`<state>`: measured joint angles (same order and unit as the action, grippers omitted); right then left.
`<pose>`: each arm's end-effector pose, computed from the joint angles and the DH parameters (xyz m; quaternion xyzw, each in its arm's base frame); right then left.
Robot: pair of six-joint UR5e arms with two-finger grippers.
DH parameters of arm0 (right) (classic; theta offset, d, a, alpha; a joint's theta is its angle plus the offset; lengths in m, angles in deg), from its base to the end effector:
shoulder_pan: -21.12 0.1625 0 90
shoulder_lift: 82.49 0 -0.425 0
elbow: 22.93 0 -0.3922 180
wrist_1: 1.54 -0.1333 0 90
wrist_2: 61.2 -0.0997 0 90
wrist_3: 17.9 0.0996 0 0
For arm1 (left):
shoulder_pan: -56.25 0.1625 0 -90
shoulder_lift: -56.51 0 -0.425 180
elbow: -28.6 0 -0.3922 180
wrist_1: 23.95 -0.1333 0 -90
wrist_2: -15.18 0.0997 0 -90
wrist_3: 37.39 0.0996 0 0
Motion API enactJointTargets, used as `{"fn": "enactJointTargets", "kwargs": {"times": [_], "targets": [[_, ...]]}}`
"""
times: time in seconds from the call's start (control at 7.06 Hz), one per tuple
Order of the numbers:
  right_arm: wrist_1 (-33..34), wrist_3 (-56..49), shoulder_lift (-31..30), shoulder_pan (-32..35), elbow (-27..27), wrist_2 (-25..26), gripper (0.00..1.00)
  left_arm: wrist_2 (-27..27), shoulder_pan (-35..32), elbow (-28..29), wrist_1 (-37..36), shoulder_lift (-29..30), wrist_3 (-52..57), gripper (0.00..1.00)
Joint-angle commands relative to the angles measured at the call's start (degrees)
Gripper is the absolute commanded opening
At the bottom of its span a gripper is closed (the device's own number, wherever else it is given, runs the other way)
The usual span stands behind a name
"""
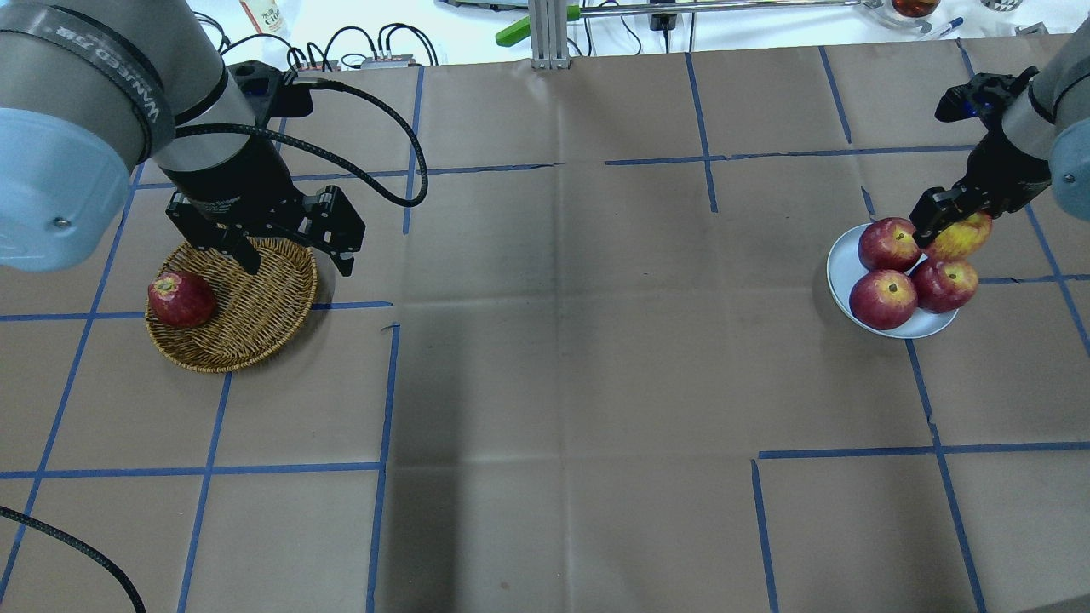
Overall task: Transfer apple from basket to plate
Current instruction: 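Lower the apple onto the apples on the white plate with the right gripper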
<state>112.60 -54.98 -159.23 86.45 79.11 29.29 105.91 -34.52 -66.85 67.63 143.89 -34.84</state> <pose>-0.1091 -0.5548 0.3070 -0.1081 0.9941 0.0109 0.0015 -0.1383 -0.4622 0.4607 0.0292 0.9988 0.0386 0.0058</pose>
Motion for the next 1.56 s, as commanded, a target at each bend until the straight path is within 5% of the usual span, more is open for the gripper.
{"fn": "enactJointTargets", "kwargs": {"times": [0.0,0.71,0.85,0.99,1.42], "targets": [[0.6,0.1,1.8,-0.2,0.5,0.0,0.44,0.4,0.0,0.0,0.0,-0.6,-0.2,0.99],[3.5,0.4,5.2,0.0,1.3,0.1,0.48,0.2,0.0,-0.1,0.1,-1.0,-0.3,0.99],[3.5,0.4,4.8,0.0,1.3,0.2,0.63,-0.2,0.0,0.0,0.1,-1.5,-0.4,0.99],[3.5,0.4,5.1,0.0,1.2,0.1,0.99,-0.1,-0.1,0.0,0.2,-1.6,-0.3,0.99],[2.8,0.4,2.9,0.3,0.8,0.3,1.0,-0.1,-0.1,0.0,0.2,-1.6,-0.2,0.99]]}}
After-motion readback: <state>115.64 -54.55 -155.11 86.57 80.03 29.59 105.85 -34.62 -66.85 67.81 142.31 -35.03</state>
